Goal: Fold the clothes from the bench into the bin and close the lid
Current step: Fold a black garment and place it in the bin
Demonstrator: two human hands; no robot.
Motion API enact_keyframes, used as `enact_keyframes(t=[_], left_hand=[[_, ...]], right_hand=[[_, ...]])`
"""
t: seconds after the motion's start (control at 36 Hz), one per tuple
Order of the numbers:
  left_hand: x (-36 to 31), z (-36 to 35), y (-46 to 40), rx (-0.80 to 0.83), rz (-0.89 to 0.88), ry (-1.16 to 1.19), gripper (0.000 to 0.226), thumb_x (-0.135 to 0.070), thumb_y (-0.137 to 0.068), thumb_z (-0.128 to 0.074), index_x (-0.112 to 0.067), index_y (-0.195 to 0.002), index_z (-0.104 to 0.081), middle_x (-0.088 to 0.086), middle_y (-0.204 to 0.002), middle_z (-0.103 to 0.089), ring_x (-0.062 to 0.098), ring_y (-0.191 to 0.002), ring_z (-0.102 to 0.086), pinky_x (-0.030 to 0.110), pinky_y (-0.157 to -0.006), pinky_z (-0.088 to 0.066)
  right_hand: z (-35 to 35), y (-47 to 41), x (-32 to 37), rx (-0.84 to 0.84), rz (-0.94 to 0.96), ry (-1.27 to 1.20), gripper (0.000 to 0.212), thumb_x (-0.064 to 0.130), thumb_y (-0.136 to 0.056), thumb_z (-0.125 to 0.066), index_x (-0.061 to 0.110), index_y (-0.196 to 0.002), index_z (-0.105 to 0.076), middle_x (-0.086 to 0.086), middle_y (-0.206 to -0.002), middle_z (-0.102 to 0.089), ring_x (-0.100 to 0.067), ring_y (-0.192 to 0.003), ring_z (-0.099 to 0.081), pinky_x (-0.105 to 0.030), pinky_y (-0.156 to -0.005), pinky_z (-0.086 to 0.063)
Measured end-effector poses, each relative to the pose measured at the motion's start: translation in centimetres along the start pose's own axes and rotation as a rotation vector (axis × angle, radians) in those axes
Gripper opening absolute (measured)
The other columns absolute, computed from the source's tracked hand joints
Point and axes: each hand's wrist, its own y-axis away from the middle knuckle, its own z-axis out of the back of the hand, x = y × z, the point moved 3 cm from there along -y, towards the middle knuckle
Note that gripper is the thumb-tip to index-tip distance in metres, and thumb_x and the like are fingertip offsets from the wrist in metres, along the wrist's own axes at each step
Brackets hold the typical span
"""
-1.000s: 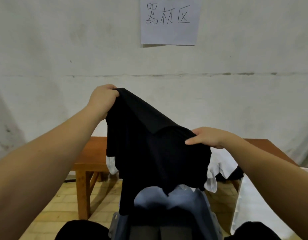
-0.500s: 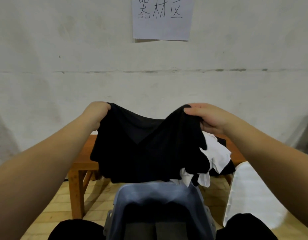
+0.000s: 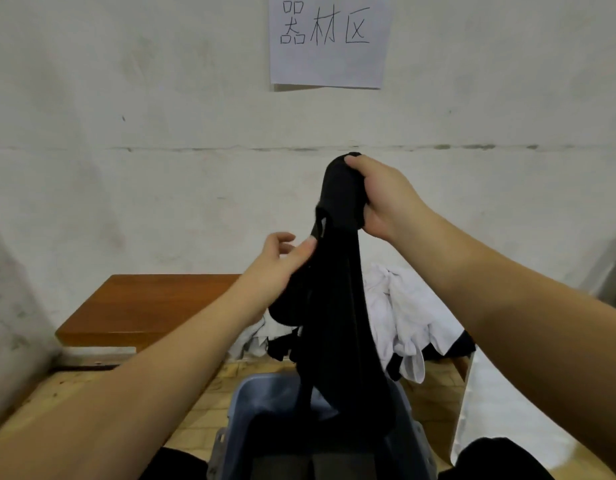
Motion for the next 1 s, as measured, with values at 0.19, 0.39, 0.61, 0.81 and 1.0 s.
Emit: enact_keyframes(t=[0.19,0.39,0.61,0.81,1.0], left_hand=[[3.9,-2.9,0.9,0.166,0.222,-0.047,0.038,-0.012,-0.09,-0.069,-0.011,-0.123,-0.05,0.009,-0.095,-0.066,0.012,-0.054,-0.058,0.017,-0.041,-0.038],[4.4,-1.1,0.0,0.015,0.18,0.067,0.02,-0.006,-0.09,-0.058,-0.007,-0.109,-0.063,0.008,-0.085,-0.064,0.014,-0.065,-0.054,0.026,-0.056,-0.034],[0.6,3.9,-2.0,-0.081,0.069,0.762,0.004,-0.018,-0.088,-0.061,-0.017,-0.091,-0.061,-0.003,-0.071,-0.055,0.011,-0.057,-0.047,0.021,-0.053,-0.035],[-2.5,4.9,-2.6,-0.163,-0.052,0.64,0.011,-0.008,-0.095,-0.056,-0.017,-0.096,-0.062,-0.002,-0.073,-0.059,0.011,-0.059,-0.052,0.023,-0.058,-0.036],[1.8,-2.4,-1.1,0.064,0.209,0.113,0.039,-0.041,-0.092,-0.065,-0.013,-0.118,-0.056,0.006,-0.113,-0.061,0.023,-0.094,-0.06,0.037,-0.085,-0.051]], right_hand=[[-0.5,-0.5,-1.0,-0.049,-0.009,0.004,0.011,0.015,-0.095,-0.06,0.007,-0.1,-0.064,-0.013,-0.099,-0.068,-0.028,-0.086,-0.068,-0.048,-0.085,-0.058],[2.0,-0.6,0.7,-0.094,0.025,0.002,0.014,0.011,-0.093,-0.06,0.003,-0.104,-0.061,-0.013,-0.089,-0.066,-0.027,-0.08,-0.068,-0.04,-0.072,-0.059],[7.3,-1.3,1.4,-0.225,-0.045,0.172,0.009,0.009,-0.092,-0.063,0.0,-0.094,-0.064,-0.013,-0.092,-0.07,-0.023,-0.082,-0.071,-0.037,-0.084,-0.059],[8.7,-0.7,1.1,-0.246,-0.075,0.158,0.009,0.01,-0.091,-0.067,0.002,-0.093,-0.065,-0.01,-0.089,-0.071,-0.021,-0.074,-0.071,-0.037,-0.072,-0.058],[6.1,0.3,1.3,-0.126,0.042,0.044,0.019,0.006,-0.097,-0.058,0.015,-0.113,-0.06,-0.008,-0.1,-0.066,-0.017,-0.079,-0.068,-0.031,-0.065,-0.058]])
